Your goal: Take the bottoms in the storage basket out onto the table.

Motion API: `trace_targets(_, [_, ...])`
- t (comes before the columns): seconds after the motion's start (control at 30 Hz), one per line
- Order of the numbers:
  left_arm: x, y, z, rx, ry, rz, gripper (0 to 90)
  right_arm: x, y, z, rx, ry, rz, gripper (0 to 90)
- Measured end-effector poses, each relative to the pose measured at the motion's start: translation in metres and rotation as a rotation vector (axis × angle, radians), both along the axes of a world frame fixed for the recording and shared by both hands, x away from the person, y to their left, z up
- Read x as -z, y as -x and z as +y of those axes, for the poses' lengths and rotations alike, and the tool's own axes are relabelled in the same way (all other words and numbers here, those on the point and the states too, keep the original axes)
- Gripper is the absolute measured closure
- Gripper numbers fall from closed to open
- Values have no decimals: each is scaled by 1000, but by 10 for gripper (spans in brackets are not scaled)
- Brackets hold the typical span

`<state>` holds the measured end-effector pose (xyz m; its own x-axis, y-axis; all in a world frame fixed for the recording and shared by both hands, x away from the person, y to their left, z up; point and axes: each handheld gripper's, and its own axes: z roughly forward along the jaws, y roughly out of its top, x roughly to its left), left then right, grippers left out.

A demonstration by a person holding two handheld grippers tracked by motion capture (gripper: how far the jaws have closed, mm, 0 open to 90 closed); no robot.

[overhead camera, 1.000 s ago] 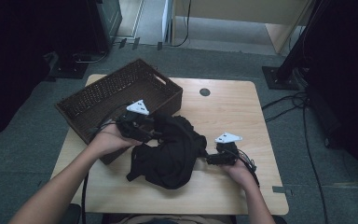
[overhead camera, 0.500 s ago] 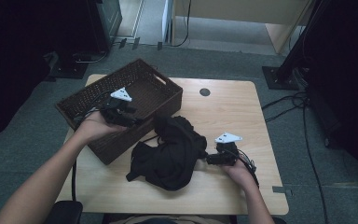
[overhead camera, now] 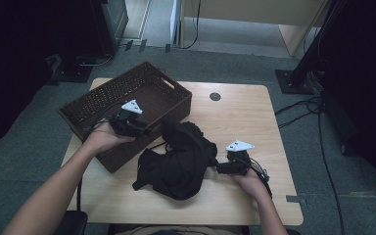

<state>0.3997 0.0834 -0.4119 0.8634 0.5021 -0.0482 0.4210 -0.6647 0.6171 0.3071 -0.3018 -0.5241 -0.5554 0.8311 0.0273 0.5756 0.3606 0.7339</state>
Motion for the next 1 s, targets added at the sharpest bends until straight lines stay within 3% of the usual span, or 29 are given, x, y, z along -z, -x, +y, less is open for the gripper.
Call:
trace_targets(0.17, [2, 0, -6, -17, -14, 11, 735, 0, 0, 0, 1, 0, 0, 138])
trace_targets(0.4, [3, 1, -6, -44, -22, -3, 757, 0, 0, 0, 0, -2, 4, 138])
trace_targets(0.57, [4, -1, -2, -85, 1, 26, 760, 0, 0, 1, -3, -3, 3, 138])
trace_targets(0.77, [4, -4, 10, -174, 13, 25, 759, 0, 0, 1, -4, -3, 3, 138])
trace_targets(1.0, [4, -10, 40, -328, 15, 18, 759, 0, 0, 1, -4, -4, 1, 138])
